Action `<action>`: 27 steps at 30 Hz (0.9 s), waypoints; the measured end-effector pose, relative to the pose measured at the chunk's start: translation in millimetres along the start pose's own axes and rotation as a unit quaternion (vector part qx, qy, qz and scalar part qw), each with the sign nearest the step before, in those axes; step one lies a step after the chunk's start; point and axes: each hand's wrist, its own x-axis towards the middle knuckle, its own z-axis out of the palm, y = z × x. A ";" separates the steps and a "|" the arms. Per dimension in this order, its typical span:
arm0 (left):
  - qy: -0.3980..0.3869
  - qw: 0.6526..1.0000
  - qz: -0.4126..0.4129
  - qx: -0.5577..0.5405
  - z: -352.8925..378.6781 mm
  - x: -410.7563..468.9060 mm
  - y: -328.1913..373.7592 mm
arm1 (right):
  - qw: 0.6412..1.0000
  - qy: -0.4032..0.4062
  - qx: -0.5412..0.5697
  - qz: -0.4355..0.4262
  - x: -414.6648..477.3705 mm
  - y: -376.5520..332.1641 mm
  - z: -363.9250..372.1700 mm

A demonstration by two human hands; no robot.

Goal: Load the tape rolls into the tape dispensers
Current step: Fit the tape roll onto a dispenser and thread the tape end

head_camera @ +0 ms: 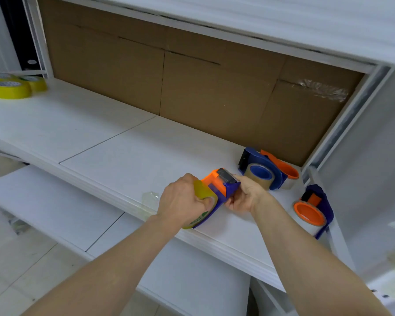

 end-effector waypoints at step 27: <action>0.005 1.000 -0.003 -0.009 -0.6 -3.0 1.6 | 0.983 0.031 -0.085 -0.157 -7.5 8.8 13.3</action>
